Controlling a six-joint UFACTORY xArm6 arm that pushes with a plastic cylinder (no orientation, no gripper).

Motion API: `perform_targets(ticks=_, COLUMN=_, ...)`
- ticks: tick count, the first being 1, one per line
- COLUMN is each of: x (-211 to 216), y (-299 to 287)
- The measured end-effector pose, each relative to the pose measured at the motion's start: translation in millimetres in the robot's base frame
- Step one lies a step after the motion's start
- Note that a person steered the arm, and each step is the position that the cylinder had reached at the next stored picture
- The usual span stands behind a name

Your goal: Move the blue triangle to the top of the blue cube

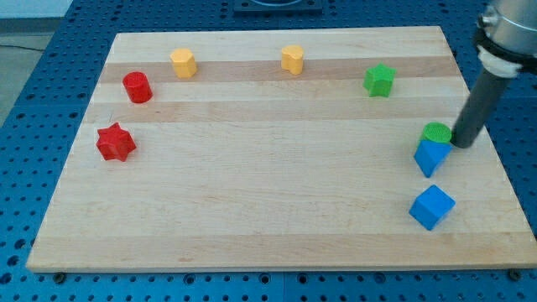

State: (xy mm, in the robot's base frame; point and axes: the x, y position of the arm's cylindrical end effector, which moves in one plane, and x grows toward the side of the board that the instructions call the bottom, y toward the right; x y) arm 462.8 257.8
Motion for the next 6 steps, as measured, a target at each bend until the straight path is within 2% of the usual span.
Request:
perform_targets(ticks=1, x=19, y=-6)
perform_targets(ticks=2, x=-30, y=-88)
perform_targets(ticks=3, x=-56, y=-134)
perform_targets(ticks=5, x=43, y=-106)
perform_targets(ticks=6, x=34, y=-147)
